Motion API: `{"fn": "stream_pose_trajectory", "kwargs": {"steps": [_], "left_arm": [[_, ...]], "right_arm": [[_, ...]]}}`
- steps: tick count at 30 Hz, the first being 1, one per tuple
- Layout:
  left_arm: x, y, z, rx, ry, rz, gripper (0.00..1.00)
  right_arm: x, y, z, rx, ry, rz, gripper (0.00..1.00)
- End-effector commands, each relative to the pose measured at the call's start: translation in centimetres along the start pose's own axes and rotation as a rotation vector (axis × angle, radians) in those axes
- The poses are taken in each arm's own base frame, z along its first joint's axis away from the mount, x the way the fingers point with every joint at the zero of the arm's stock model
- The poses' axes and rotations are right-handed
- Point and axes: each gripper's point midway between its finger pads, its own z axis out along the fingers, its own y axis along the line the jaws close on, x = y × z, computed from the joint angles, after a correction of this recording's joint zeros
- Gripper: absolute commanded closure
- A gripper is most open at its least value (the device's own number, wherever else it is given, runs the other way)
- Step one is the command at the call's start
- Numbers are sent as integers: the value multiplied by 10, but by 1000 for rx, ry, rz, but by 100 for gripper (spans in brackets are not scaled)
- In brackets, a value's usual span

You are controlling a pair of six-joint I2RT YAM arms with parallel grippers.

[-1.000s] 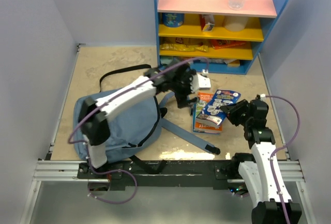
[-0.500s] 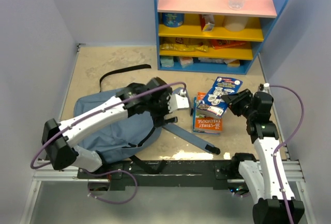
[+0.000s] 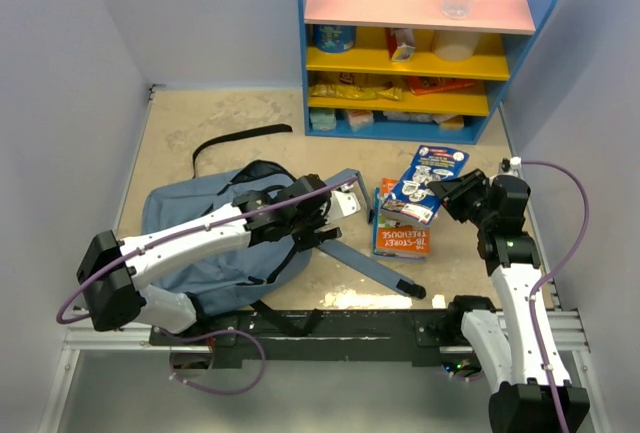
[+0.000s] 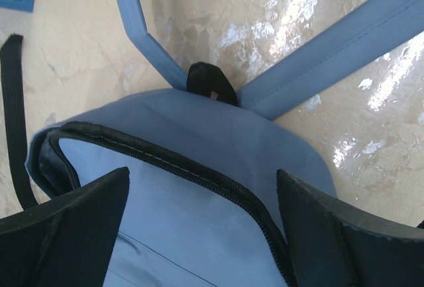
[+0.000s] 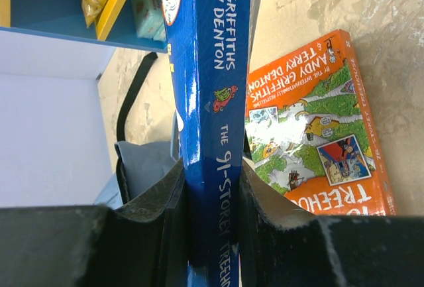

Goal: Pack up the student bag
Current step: Place the book in the student bag.

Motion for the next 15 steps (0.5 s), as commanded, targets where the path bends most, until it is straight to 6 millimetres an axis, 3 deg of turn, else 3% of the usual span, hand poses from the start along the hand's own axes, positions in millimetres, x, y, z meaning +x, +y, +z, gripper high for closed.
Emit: {"fn": "stream_pose_trajectory", "kwargs": {"steps": [1,5,8,9,10,12,15], "left_arm": [[3,11,-9,-68,-14,-38,10],[10,15,-9,-62,6,-59,31],[7,25,-15,-82,-3,-60,63],[6,30,-17,-98,-4,-62,86],[0,36,-21,-113,-19,-57,97],[-2,41,-27,-119,-20,-49,100],[-10,46,-40,-123,-65,-49,100]], "right_arm": [[-17,35,-6,-124,-50,-39,100],[-17,36,-3,-128,-43,-32,100],[-18,39,1,-143,-38,-28,100],[-17,43,0,-162,-26,-31,100],[-18,47,1,-182,-29,-37,100],[-9,56,5,-234,25,-26,100],[13,88,17,-314,109,-74,100]]}}
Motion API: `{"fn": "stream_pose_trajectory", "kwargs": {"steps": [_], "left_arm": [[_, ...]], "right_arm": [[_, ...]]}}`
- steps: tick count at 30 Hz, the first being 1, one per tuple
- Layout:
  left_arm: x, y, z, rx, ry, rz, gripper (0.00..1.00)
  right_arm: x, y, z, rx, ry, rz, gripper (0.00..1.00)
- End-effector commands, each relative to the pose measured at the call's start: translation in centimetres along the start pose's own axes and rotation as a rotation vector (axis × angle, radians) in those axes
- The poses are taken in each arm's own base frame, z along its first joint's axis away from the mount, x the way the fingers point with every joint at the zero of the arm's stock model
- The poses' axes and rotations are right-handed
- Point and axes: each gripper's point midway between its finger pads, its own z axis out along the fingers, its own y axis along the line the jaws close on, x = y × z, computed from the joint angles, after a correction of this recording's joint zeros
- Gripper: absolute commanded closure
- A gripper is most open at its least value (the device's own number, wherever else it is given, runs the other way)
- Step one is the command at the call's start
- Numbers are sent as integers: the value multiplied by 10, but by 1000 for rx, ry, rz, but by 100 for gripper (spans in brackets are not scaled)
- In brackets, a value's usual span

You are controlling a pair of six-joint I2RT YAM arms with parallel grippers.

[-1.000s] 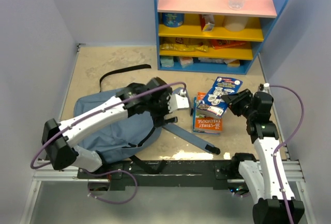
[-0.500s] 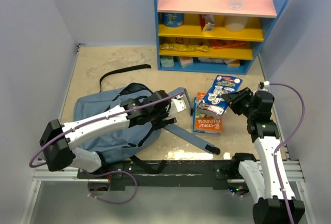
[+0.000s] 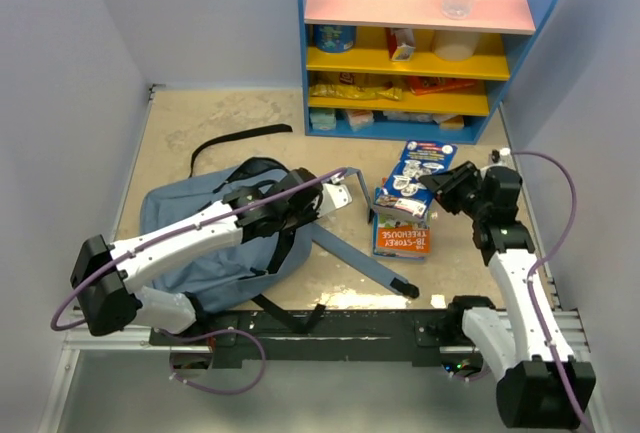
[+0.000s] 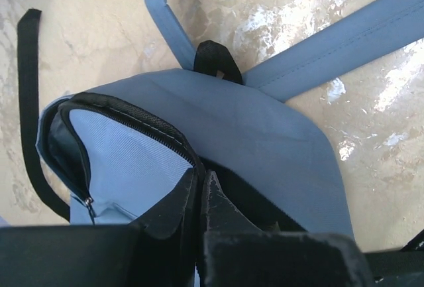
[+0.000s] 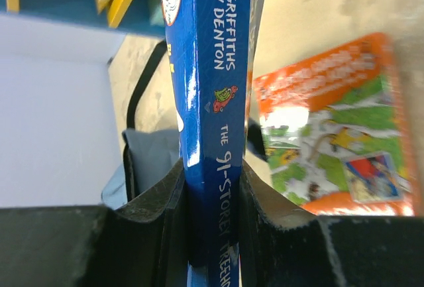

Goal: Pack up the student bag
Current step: Place the book in the student bag.

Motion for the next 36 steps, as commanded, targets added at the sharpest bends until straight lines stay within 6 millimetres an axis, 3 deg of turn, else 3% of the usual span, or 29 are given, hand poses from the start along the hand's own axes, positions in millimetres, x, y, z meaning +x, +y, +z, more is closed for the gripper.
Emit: {"fn": "stream_pose_trajectory", "kwargs": {"steps": [1,2,4,6,11,17,21,22,25,33,36], "left_arm": [[-28,29,-36,-73,-122,-21,100],[-31,28,-41,-58,-140,-26,100],[-39,36,-50,-66,-168,-37,100],[-48,44,-61,-79,-204,-42,100],[-70,62,-100,-120,-348,-24,100],[-78,68,-133,-131,-483,-39,100],[-74,61,-135,-101,-481,-43,100],[-73,61,-138,-101,-490,-47,100],[-75,64,-142,-114,-506,-70,100],[-75,63,-148,-105,-528,-75,100],[-81,62,-153,-88,-554,-71,100]], "right_arm": [[2,99,4,-293,22,-112,100],[30,115,12,-318,103,-144,100],[47,151,11,-402,138,-172,100],[56,163,17,-434,170,-150,100],[67,215,0,-639,226,-106,100],[96,240,-4,-805,343,9,100],[118,259,-2,-851,383,22,100],[132,264,-5,-859,411,20,100],[160,261,11,-806,436,18,100],[234,189,61,-570,543,10,100],[246,162,77,-445,552,-37,100]]}}
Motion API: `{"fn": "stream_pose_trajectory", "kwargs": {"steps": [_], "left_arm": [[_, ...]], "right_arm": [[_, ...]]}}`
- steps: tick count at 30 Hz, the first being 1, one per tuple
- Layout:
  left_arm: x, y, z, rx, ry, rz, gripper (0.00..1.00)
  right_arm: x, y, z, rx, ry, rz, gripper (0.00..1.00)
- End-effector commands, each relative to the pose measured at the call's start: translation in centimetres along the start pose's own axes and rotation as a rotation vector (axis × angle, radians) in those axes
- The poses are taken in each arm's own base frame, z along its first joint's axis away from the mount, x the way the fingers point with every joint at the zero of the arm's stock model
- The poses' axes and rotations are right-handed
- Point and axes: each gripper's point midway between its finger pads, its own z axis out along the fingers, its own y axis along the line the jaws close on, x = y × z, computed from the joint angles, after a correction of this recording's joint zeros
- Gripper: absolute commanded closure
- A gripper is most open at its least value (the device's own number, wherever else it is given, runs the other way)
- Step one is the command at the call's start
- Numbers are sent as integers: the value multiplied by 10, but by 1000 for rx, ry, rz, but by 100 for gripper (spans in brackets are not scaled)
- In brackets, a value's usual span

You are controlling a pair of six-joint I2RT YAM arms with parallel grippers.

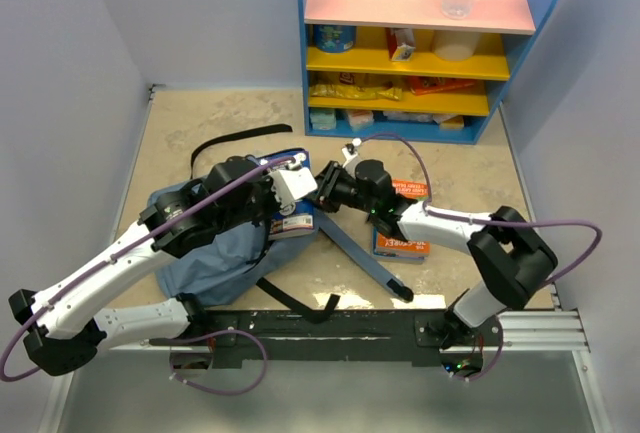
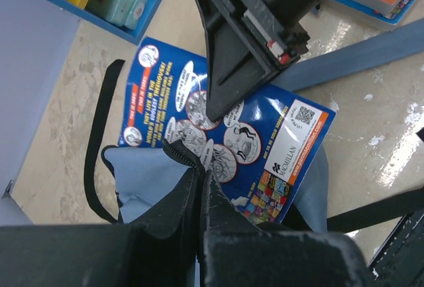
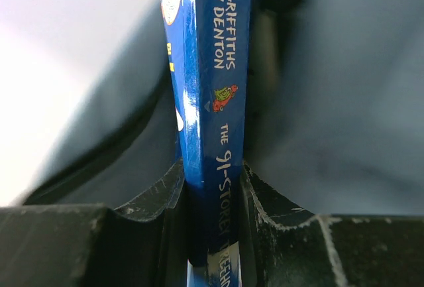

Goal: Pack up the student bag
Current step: Place the book in the student bag.

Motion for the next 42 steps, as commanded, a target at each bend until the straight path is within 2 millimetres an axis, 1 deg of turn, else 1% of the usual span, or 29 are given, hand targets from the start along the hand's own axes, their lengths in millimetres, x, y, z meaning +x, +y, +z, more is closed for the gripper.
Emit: {"fn": "stream_pose_trajectory", "kwargs": {"steps": [1,4,6,9,11,12,13,14,16,17,18,19,20,21,22,24,26,27,29,31,33,34,35,37,38,39,40,41,42], "left_arm": [[-65,16,-20,-26,-256,-42,100],[-69,19,-21,-33,-266,-37,100],[-70,20,-20,-39,-273,-32,100],[-72,19,-19,-34,-283,-25,100],[-74,16,-18,-18,-289,-25,100],[-76,14,-16,-11,-292,-27,100],[-78,12,-16,6,-303,-26,100],[-82,11,-16,16,-313,-29,100],[-89,6,-16,54,-332,-23,100],[-95,6,-18,61,-346,-13,100],[-95,1,-14,93,-334,6,100],[-98,-3,-13,124,-332,23,100],[-107,-1,-17,127,-345,30,100],[-104,-5,-11,151,-312,32,100],[-107,-8,-12,179,-320,36,100],[-114,-11,-16,202,-349,30,100],[-116,-14,-18,216,-371,31,100],[-119,-13,-19,207,-384,31,100],[-117,-12,-17,200,-380,30,100],[-114,-13,-17,199,-379,26,100],[-114,-14,-19,198,-386,25,100],[-112,-14,-17,198,-379,22,100],[-111,-15,-17,199,-378,22,100],[-109,-15,-16,198,-372,20,100],[-109,-15,-16,198,-373,17,100],[-109,-16,-16,203,-375,14,100],[-112,-16,-18,206,-381,9,100],[-113,-17,-17,213,-381,7,100],[-114,-17,-18,218,-386,4,100]], "right_arm": [[4,-11,7,68,-7,-34,100],[10,-29,12,176,33,-64,100],[15,-32,12,253,62,-98,100],[12,-38,6,343,69,-179,100],[15,-35,6,318,83,-184,100],[20,-28,12,276,104,-185,100],[33,-26,17,249,164,-174,100],[45,-38,26,258,209,-162,100],[73,-17,44,146,301,-165,100],[82,-19,55,120,326,-154,100],[91,-6,63,54,339,-162,100],[98,0,65,22,367,-145,100],[99,5,72,1,369,-141,100],[103,9,78,-34,372,-144,100],[104,15,81,-64,370,-125,100],[107,39,87,-188,367,-134,100],[108,60,87,-280,382,-112,100],[106,75,86,-372,365,-120,100],[105,101,77,-495,365,-92,100],[107,108,72,-554,374,-46,100],[108,126,58,-668,377,3,100],[112,116,62,-675,383,39,100],[112,126,53,-752,378,51,100],[115,120,58,-761,383,128,100],[127,111,71,-689,409,148,100],[133,102,86,-626,379,74,100],[134,117,93,-595,354,4,100],[157,76,117,-336,394,-19,100],[158,59,128,-243,357,-156,100]]}}
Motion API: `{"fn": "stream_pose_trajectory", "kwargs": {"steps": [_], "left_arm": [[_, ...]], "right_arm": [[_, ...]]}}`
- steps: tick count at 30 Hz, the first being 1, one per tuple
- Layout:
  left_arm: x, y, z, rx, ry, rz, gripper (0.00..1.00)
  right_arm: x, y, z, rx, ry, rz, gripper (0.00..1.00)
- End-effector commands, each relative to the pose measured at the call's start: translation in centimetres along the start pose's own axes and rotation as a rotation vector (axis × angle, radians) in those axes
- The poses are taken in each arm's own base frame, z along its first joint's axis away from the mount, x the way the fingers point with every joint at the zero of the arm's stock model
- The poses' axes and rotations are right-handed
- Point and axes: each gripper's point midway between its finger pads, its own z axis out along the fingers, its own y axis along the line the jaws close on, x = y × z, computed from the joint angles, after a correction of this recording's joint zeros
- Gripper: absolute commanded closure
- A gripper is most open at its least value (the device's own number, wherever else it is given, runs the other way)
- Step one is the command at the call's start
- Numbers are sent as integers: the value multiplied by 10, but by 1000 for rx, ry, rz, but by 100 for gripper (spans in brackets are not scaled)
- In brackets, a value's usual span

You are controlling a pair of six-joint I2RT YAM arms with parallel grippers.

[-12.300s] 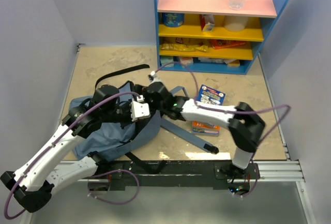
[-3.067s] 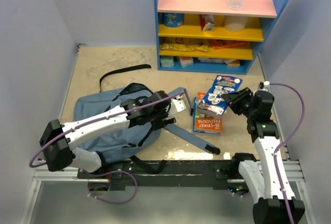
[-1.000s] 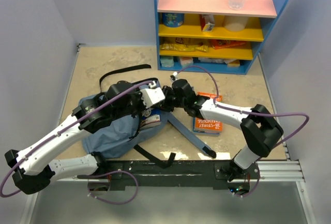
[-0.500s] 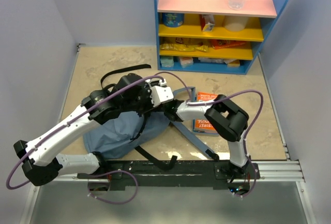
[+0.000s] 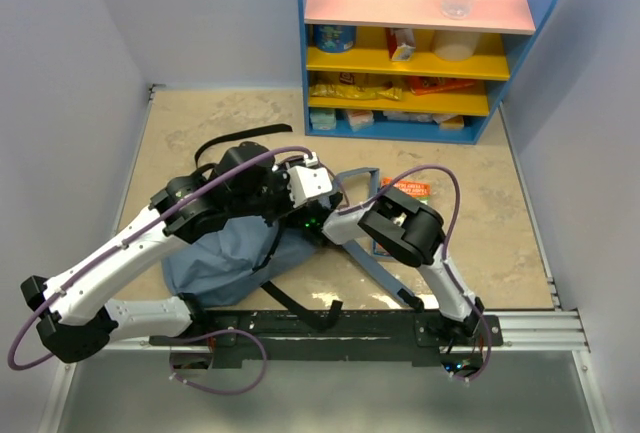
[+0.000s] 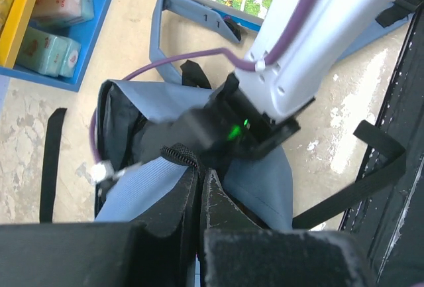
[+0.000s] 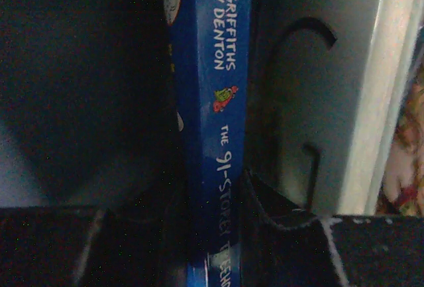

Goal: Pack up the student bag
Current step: Place the book in the student bag.

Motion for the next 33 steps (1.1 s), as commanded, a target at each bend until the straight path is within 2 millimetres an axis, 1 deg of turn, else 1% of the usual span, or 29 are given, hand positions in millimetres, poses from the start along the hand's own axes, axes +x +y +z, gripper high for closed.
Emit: {"fn": "stream_pose_trajectory", "kwargs": {"steps": [1,2,3,4,5,6,8,9,10,11,12,13,14,15,16,18,19,20,21,22,24,25,26,27,28,29,31,32,33], "left_arm": [[-80,13,-23,-35,-315,36,100],[-80,13,-23,-37,-315,37,100],[-79,14,-24,-43,-311,36,100],[-78,14,-23,-45,-308,35,100],[-77,15,-24,-50,-308,35,100],[-77,15,-25,-54,-306,34,100],[-74,15,-25,-56,-302,33,100],[-73,14,-24,-55,-297,29,100],[-69,14,-21,-55,-284,18,100],[-66,14,-19,-58,-271,6,100],[-62,14,-16,-59,-257,-2,100],[-54,10,-11,-48,-235,-8,100],[-50,9,-9,-44,-227,-12,100],[-46,8,-6,-46,-216,-20,100],[-38,6,-1,-42,-195,-27,100],[-29,6,4,-45,-173,-35,100],[-18,4,10,-36,-144,-31,99],[-9,2,16,-30,-117,-30,98],[-1,2,21,-28,-92,-30,96],[13,0,29,-22,-51,-23,95],[35,2,40,-23,11,-32,95],[41,4,43,-21,28,-28,94],[49,8,46,-25,47,-39,93],[56,7,49,-14,63,-40,93],[60,7,51,-13,77,-34,93],[64,8,52,-10,89,-33,93],[74,7,55,-6,114,-25,93],[79,6,57,-3,126,-23,93],[86,4,59,2,146,-22,93]], "right_arm": [[1,60,40,128,-86,-318,100],[-2,21,30,320,-95,-293,100],[-9,9,24,399,-122,-308,100],[-25,1,19,479,-202,-332,100],[-26,-17,2,602,-206,-324,100],[-27,-19,-2,627,-201,-336,100],[-24,-19,-8,653,-189,-337,62],[-25,-9,-10,640,-189,-357,50],[-24,-8,-14,639,-190,-361,34],[-24,-4,-17,628,-187,-358,20],[-24,7,-21,606,-185,-359,12],[-22,2,-29,616,-175,-349,1],[-26,8,-32,592,-184,-348,1],[-27,29,-39,553,-195,-360,1],[-25,23,-51,573,-199,-360,1],[-27,33,-68,564,-218,-363,1],[-24,38,-83,552,-216,-350,1],[-30,41,-91,533,-228,-340,1],[-29,42,-99,534,-230,-328,1],[-27,47,-114,534,-247,-329,1],[-29,36,-138,606,-273,-305,1],[-28,22,-153,656,-298,-292,2],[-30,29,-170,667,-330,-281,1],[-31,30,-179,672,-353,-278,1],[-29,20,-191,700,-368,-273,1],[-34,35,-203,663,-403,-279,1],[-38,36,-220,659,-429,-288,1],[-46,40,-230,647,-452,-280,1],[-46,67,-236,561,-490,-309,1]]}}
